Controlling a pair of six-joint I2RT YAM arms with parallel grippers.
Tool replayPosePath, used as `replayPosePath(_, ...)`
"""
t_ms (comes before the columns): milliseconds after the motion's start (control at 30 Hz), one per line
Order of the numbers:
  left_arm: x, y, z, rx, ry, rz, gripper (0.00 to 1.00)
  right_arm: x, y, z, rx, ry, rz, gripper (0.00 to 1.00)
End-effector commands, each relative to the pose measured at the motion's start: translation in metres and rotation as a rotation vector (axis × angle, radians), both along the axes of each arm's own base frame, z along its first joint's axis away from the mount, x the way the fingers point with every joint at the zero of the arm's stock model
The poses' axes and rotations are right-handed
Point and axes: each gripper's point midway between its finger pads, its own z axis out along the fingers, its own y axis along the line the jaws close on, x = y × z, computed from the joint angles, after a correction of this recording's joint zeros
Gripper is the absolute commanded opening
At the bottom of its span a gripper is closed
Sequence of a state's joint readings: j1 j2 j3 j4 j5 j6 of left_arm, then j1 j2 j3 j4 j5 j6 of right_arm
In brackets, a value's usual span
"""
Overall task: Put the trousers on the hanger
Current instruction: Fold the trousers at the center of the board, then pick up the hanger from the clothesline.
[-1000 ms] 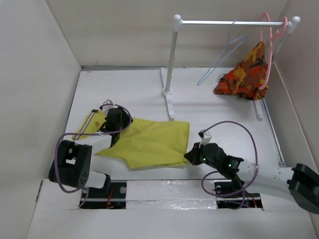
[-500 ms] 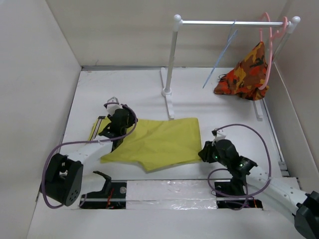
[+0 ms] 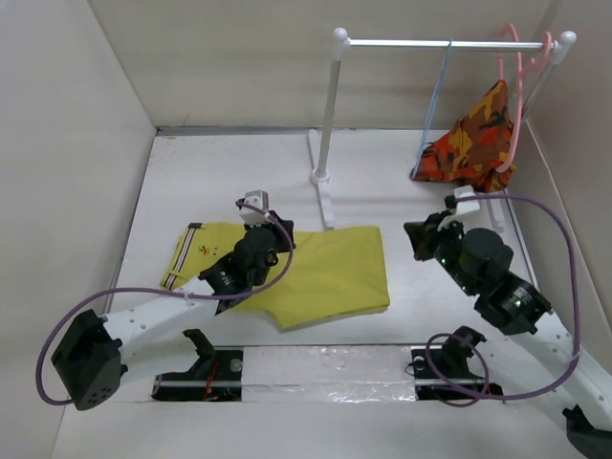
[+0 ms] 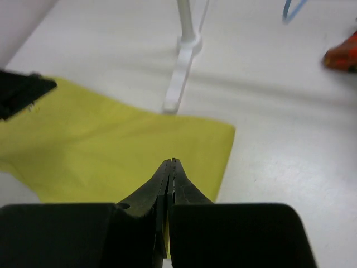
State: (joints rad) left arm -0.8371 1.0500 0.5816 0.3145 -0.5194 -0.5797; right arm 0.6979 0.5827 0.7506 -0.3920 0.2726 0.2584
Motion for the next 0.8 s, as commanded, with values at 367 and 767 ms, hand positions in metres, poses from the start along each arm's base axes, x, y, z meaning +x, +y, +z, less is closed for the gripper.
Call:
replayPosePath(367, -0.037, -0.072, 0.030, -0.044, -0.155, -0.303, 0.00, 0.164, -0.090, 0.175, -0.188, -0.236, -0.322, 0.55)
replayPosePath(767, -0.050, -0.079, 0.023, -0.068, -0.134, -0.403, 0.00, 0.236, -0.085, 0.131, -0.195, -0.131, -0.208, 0.55)
